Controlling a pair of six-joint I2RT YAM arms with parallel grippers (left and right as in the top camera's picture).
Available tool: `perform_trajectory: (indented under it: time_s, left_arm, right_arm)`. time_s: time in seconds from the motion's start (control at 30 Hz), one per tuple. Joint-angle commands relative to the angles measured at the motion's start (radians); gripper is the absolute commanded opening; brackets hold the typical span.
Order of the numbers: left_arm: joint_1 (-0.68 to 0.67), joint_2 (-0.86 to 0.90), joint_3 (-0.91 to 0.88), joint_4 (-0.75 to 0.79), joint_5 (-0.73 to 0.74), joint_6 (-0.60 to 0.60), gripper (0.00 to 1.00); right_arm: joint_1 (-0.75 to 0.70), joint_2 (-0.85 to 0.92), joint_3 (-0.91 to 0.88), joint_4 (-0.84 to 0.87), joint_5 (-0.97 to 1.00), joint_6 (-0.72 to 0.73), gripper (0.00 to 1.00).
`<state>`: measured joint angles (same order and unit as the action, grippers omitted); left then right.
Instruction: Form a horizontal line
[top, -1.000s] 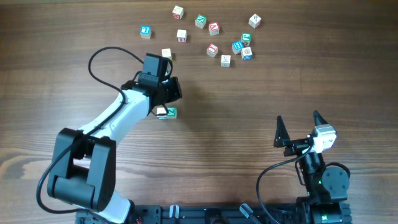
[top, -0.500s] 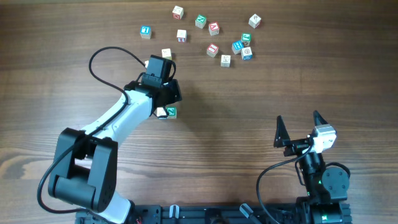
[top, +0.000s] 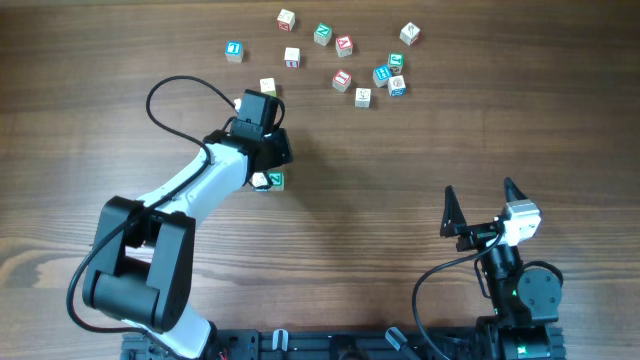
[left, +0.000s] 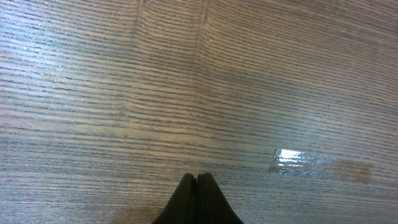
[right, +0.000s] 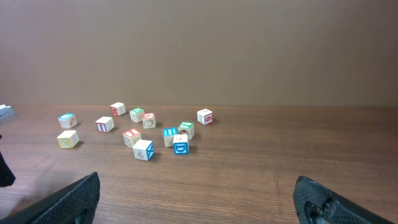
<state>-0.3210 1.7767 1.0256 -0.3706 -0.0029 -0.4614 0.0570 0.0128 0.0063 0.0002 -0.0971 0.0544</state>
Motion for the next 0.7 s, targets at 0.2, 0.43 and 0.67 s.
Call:
perform_trajectory:
  time_s: [0.2, 0.43, 0.67]
  left_arm:
    - [-0.003, 0.01, -0.001, -0.023, -0.013, 0.008, 0.04]
    - [-0.003, 0.01, -0.001, -0.026, -0.013, 0.008, 0.04]
    - [-0.003, 0.01, -0.001, -0.026, -0.013, 0.008, 0.04]
  right_arm:
    - [-0.004, -0.008, -0.001, 0.006, -0.012, -0.009, 0.99]
    - [-0.004, -0.008, -0.001, 0.006, -0.012, -0.009, 1.0]
    - [-0.004, -0.008, -0.001, 0.006, -0.012, -0.01, 1.0]
